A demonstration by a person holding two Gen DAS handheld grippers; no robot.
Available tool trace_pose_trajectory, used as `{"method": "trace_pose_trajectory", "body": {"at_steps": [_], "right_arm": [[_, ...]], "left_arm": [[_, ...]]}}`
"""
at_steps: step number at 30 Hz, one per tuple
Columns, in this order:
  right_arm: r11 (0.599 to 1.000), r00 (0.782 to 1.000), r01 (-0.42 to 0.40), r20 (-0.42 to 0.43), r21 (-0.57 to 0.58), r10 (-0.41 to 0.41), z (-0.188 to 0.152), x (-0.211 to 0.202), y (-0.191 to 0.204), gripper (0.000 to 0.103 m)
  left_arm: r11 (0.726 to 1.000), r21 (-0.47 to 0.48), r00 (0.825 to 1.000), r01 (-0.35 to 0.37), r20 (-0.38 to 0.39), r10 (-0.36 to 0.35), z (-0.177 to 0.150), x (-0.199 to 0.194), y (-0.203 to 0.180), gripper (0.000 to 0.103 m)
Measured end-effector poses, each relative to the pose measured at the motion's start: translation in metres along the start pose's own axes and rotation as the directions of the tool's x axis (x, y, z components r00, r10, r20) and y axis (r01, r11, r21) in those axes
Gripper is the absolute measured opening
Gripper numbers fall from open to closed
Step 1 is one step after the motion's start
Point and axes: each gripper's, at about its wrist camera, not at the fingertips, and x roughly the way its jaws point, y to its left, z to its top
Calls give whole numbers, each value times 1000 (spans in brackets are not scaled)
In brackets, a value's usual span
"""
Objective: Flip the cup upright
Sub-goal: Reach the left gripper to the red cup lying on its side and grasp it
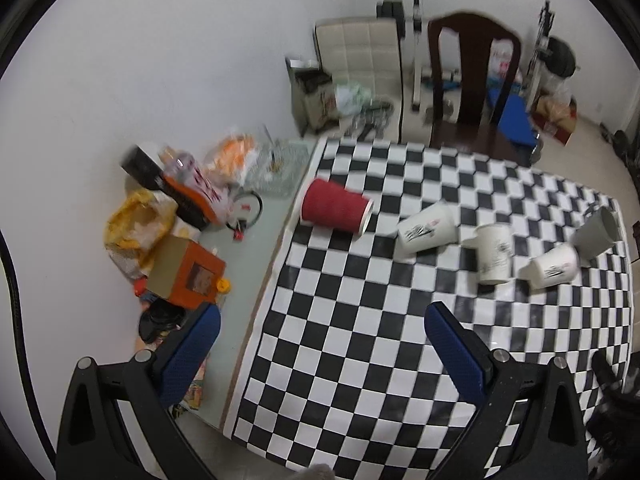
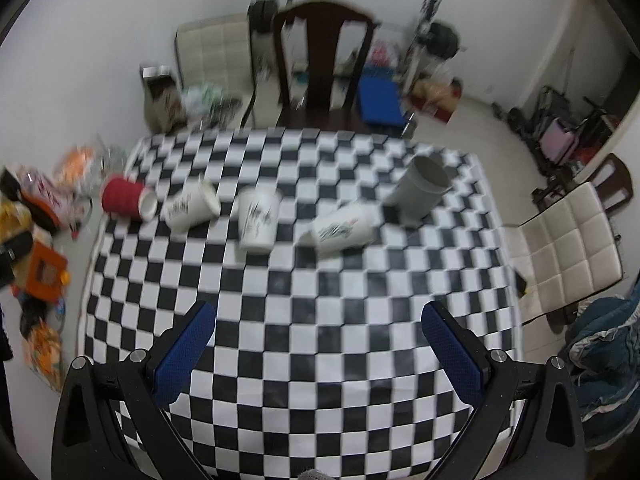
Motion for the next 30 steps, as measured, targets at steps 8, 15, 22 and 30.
{"method": "trace_pose_trajectory", "body": {"at_steps": [8, 15, 22, 30], "right_arm": [[999, 980, 7, -199, -47, -16, 13, 134, 82, 103], [1000, 937, 19, -349, 6, -16, 33, 221, 135, 103], [998, 912, 54, -408, 19, -41, 52, 262, 172, 103], [995, 894, 91, -442, 28, -70, 71, 289, 208, 103]], "left_arm": [[994, -48, 972, 101, -210, -109, 40, 123, 15, 103], [876, -406, 856, 262, -321, -405, 75, 215, 39, 101], [694, -681, 772, 232, -306, -558, 94, 279, 51, 94], [604, -780, 750, 166, -298, -590, 109, 322, 51, 93]]}}
